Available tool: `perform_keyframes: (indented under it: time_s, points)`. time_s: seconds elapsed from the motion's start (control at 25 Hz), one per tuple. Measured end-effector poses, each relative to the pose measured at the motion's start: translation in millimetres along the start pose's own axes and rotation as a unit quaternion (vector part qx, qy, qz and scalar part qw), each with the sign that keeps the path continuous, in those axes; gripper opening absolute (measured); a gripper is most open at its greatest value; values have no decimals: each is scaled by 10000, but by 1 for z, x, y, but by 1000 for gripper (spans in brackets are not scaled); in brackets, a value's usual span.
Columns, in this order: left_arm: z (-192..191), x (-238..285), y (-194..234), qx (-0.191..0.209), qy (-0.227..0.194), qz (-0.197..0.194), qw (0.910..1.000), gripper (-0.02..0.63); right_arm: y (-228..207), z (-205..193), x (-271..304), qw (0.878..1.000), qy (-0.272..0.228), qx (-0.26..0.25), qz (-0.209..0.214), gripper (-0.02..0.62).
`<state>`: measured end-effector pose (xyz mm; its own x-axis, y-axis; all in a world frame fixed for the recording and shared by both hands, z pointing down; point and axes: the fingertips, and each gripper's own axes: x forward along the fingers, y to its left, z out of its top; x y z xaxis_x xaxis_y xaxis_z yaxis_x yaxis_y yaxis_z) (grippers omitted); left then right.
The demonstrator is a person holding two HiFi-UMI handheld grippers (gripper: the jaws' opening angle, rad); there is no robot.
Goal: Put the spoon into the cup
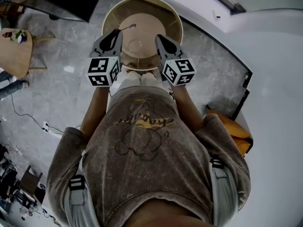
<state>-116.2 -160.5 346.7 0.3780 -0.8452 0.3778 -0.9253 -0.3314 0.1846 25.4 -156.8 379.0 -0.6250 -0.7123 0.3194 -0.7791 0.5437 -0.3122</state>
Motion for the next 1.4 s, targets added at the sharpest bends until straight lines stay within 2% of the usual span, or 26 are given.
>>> perform_keyframes:
  time_s: [0.8,1.4]
  points:
    - [-53,39,21,-273,463,67,9985,58,-22,-44,38,9989,424,138,104,20]
    - [-120,67,25,-217,1003,25,9947,58,-28,-71,42,9975,668,202,137,20]
